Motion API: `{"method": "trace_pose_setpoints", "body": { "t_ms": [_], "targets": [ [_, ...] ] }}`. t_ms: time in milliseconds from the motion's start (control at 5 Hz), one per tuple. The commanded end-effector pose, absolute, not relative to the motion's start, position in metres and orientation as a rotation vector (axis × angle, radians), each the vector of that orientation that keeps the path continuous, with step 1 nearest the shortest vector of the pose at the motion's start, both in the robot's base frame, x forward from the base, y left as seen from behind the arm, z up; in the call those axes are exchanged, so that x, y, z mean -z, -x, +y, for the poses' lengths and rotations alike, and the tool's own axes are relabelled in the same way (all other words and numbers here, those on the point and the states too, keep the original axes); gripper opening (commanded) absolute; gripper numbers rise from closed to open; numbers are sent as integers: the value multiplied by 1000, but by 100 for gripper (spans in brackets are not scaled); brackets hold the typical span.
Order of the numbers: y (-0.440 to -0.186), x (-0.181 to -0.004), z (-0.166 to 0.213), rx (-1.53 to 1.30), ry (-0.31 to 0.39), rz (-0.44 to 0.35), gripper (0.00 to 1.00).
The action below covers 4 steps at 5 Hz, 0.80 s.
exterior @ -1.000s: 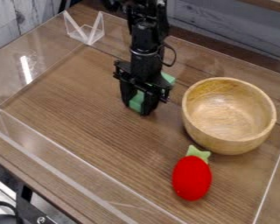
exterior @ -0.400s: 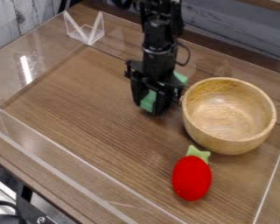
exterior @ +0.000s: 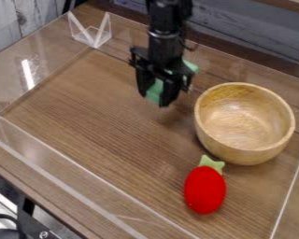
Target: Put the green block in the brown bowl
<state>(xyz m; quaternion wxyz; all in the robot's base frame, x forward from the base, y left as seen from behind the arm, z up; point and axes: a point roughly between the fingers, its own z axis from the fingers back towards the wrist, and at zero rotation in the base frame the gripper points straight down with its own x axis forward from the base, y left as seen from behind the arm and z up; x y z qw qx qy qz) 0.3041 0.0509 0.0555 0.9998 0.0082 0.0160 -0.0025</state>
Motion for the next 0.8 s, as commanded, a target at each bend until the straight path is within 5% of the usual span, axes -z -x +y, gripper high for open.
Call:
{"method": "trace_pose_setpoints", "body": {
  "t_ms": [0, 600],
  "targets": [
    [-312, -70, 57, -6, -21, -58, 0],
    [-308, -48, 31, -6, 13, -50, 0]
  ]
}}
